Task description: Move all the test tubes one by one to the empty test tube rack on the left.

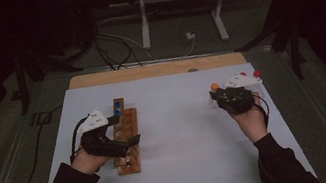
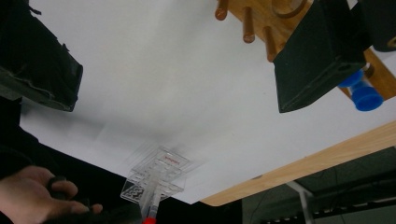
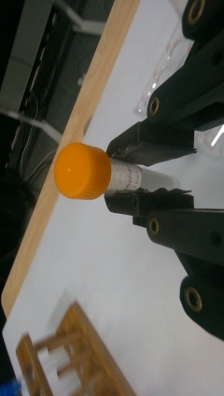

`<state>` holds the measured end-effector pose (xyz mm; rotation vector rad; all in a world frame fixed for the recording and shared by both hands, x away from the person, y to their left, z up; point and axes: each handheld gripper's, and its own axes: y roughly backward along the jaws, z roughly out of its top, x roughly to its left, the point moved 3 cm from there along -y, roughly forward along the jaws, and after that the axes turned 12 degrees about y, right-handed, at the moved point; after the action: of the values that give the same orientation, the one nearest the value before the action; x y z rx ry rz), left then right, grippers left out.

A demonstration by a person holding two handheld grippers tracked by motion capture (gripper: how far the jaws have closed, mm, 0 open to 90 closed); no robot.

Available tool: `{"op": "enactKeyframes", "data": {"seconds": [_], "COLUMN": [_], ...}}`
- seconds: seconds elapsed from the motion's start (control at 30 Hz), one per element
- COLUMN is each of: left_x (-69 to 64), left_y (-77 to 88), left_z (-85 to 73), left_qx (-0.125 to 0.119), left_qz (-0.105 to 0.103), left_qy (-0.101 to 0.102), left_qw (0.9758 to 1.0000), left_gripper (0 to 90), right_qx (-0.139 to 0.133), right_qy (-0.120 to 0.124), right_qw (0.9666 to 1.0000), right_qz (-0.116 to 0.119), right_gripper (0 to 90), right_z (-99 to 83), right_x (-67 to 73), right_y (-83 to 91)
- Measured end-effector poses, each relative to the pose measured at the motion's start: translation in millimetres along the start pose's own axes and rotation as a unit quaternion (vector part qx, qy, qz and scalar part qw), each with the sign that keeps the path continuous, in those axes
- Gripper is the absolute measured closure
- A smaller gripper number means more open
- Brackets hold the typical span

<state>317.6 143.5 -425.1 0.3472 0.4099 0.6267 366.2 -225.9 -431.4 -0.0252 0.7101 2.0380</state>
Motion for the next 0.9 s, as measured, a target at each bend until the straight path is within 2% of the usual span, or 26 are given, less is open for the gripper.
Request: {"op": "enactKeyframes", "data": {"seconds": [0.1, 0.17, 0.2, 0.23, 0.33, 0.37, 0.43, 0.53, 0.57, 0.73, 0.87, 0.9], "left_x": [-1.6, -3.4, -4.1, -4.8, -7.1, -8.3, -11.2, -16.0, -17.4, -27.2, -40.7, -40.7], "left_y": [-1.6, -3.7, -5.0, -6.4, -11.3, -12.8, -16.1, -20.7, -22.2, -31.3, -44.9, -44.9], "left_z": [0.1, 0.1, 0.0, -0.2, -0.9, -0.8, -0.2, 2.1, 3.3, 10.8, 19.3, 19.3], "left_qx": [0.002, 0.004, 0.004, 0.004, 0.006, 0.008, 0.01, 0.012, 0.012, 0.003, 0.006, 0.006], "left_qz": [-0.004, -0.006, -0.006, -0.008, -0.013, -0.015, -0.017, -0.021, -0.022, -0.03, -0.04, -0.04], "left_qy": [0.0, -0.001, -0.002, -0.001, 0.002, 0.001, -0.001, -0.002, -0.002, -0.002, -0.015, -0.015], "left_qw": [1.0, 1.0, 1.0, 1.0, 0.9999, 0.9999, 0.9998, 0.9997, 0.9997, 0.9995, 0.9991, 0.9991], "left_gripper": [2.0, 2.1, 2.1, 2.1, 2.1, 2.1, 2.2, 2.2, 2.3, 4.5, 7.6, 7.7], "right_qx": [-0.003, -0.004, -0.004, -0.004, -0.004, -0.004, -0.005, -0.005, -0.007, -0.013, -0.016, -0.017], "right_qy": [0.005, 0.015, 0.015, 0.02, 0.033, 0.033, 0.037, 0.04, 0.044, 0.049, 0.051, 0.053], "right_qw": [0.9999, 0.9996, 0.9996, 0.9992, 0.9984, 0.9984, 0.9974, 0.9967, 0.996, 0.9947, 0.9937, 0.9936], "right_qz": [0.01, 0.024, 0.024, 0.034, 0.047, 0.047, 0.062, 0.071, 0.077, 0.089, 0.098, 0.099], "right_gripper": [74.3, 74.3, 74.3, 74.3, 74.3, 74.3, 74.3, 74.3, 74.3, 74.3, 74.3, 74.3], "right_z": [0.1, -0.3, -0.3, -0.8, -1.9, -1.9, -2.7, -3.6, -4.1, -3.6, -2.0, -1.7], "right_x": [8.2, 19.7, 19.7, 28.0, 40.7, 40.7, 53.5, 61.4, 68.2, 77.6, 84.2, 85.7], "right_y": [2.5, 5.0, 5.0, 6.2, 7.7, 7.7, 9.6, 10.7, 11.8, 12.4, 13.4, 13.6]}}
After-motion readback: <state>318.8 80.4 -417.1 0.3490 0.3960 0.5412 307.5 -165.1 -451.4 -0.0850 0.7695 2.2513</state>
